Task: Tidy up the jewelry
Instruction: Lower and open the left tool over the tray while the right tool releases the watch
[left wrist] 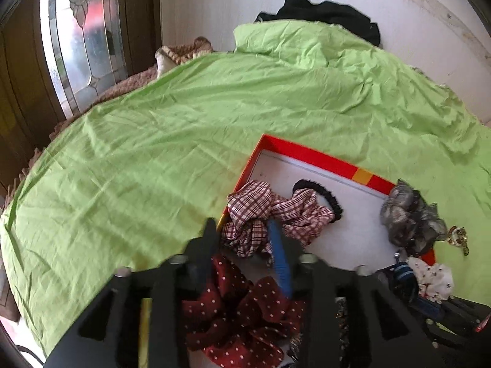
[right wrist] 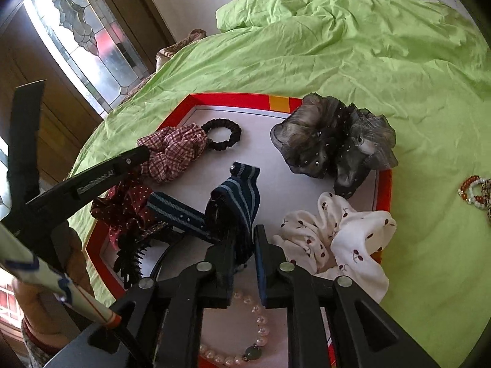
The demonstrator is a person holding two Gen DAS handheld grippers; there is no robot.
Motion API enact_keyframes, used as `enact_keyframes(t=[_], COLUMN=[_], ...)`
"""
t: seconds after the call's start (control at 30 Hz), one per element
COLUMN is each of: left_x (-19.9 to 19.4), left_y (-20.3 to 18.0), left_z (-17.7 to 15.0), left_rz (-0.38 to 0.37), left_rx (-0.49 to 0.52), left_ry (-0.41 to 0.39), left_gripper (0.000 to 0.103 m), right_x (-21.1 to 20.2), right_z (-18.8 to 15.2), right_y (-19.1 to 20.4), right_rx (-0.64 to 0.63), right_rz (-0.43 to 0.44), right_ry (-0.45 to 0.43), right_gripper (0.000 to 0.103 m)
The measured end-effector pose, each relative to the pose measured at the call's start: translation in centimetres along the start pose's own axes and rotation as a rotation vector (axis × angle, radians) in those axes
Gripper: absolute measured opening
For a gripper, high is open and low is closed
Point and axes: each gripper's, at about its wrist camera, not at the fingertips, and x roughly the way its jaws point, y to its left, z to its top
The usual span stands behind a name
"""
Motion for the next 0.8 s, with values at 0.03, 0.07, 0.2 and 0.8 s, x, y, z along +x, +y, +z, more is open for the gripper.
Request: enact_keyframes(t=[0.03,0.07,0.2,0.8], left_x=[-0.7,-1.0,-2.2,-4.9], left_y=[-0.2,-0.3,-0.9,-3.2], left_z=[0.0,-0.1,-0.2,-1.7], left_rz=[-0.001,-0.003,-0.001,0.021], left_rx=[0.004,0.009,0.033,0.108], left_ry=[-0.021,-0.032,-0.07,-0.129], left_gripper=[0.046,0.048,0.051,0.053], right_x=[-0.2,-0.4,-1.5,-6.9], right_z=[-0.1,-0.2,-0.4,-2.7], right_y=[0.0,0.1,0.5,-0.6], right_rx=[0.0,0.003,-0.002,-0.01], right_rz=[-0.001,0.004,0.007,-0.044], right_ry=[-0.005,-0.011,-0.032,-0.111], right_gripper=[0.03,0.036,0.045,0.056])
